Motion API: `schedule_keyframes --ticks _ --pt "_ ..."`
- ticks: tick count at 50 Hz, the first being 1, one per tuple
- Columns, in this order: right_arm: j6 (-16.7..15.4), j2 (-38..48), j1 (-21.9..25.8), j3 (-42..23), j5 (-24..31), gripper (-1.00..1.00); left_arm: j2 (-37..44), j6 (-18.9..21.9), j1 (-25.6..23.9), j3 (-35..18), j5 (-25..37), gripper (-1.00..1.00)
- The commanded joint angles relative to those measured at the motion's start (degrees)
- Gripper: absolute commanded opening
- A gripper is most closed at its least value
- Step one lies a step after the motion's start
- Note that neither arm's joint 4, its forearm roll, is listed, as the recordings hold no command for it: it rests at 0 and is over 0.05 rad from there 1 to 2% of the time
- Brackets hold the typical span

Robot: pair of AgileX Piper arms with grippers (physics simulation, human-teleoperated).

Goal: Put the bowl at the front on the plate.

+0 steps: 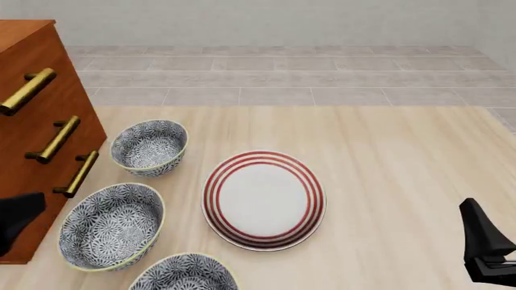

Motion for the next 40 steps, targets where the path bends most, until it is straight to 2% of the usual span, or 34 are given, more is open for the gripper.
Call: schedule_keyframes --ticks 1,7,18,21,30,33,40 --pt "0.0 0.0 0.0 0.3 -0.3 1.0 1.4 -0.5 -0.8 -5.9 11.1 1.0" --pt "0.0 0.0 0.0 0.3 -0.3 1.0 0.8 -4.0 -2.3 -5.2 13.5 1.0" --pt "0.0 0.0 0.0 0.3 -0.3 1.0 -0.2 -6.0 -5.5 -3.1 16.7 1.0" --pt "0.0 0.0 0.0 0.3 -0.3 1.0 -0.5 -7.6 -6.6 -2.1 16.8 1.0" --pt "0.0 0.0 0.0 0.3 -0.3 1.0 -1.0 -8.3 -7.8 0.4 16.7 1.0" --pt "0.0 0.0 0.0 0.3 -0.3 1.0 -1.7 -10.7 -9.6 2.1 16.8 1.0" --pt "0.0 0.0 0.0 0.3 -0.3 1.0 -1.8 -11.0 -10.9 3.8 16.5 1.0"
